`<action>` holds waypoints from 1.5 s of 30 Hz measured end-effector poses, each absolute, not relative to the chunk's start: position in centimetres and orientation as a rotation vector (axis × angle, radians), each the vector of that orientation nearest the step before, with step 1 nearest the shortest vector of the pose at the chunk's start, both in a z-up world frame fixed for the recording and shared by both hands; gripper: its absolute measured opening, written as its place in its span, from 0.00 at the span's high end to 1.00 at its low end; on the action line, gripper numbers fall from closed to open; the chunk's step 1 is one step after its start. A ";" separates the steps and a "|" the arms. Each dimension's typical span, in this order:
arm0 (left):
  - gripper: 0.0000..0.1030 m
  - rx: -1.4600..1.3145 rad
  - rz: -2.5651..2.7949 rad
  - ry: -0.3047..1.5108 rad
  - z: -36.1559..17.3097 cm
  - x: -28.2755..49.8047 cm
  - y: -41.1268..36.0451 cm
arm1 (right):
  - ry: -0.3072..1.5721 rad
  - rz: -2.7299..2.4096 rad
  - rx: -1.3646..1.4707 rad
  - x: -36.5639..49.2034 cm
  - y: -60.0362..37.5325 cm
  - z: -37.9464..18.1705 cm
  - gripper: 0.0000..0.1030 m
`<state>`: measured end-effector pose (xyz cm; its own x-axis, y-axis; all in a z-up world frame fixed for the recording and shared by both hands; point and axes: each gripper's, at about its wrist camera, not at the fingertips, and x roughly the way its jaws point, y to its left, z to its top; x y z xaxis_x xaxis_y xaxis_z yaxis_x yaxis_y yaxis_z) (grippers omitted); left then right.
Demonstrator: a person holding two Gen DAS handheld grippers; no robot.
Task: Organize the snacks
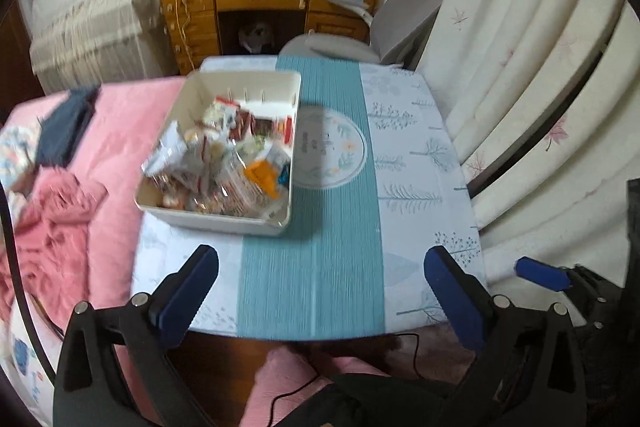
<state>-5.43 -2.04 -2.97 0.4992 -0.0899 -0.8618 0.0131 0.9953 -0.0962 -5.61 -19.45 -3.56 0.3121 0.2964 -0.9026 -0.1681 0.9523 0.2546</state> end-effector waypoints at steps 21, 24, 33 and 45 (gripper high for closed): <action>0.01 -0.090 0.074 0.931 -2.1 -6.3 -3.4 | 1.071 0.248 0.114 -6.3 -21.0 -1.8 0.00; 0.01 -0.090 0.098 0.950 -2.5 -6.0 -3.3 | 1.070 0.242 0.128 -6.2 -21.3 -1.8 0.00; 0.01 -0.093 0.104 0.983 -3.2 -5.7 -4.0 | 1.092 0.238 0.154 -5.6 -22.0 -2.6 0.00; 0.01 -0.099 0.099 1.004 -3.7 -5.3 -4.9 | 1.112 0.241 0.155 -5.2 -22.9 -3.3 0.00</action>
<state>-5.30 -4.85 -3.72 0.5333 0.0374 -0.8451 -0.1284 0.9910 -0.0371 -5.23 -22.93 -3.35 0.4203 0.2687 -0.8667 -0.1148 0.9632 0.2430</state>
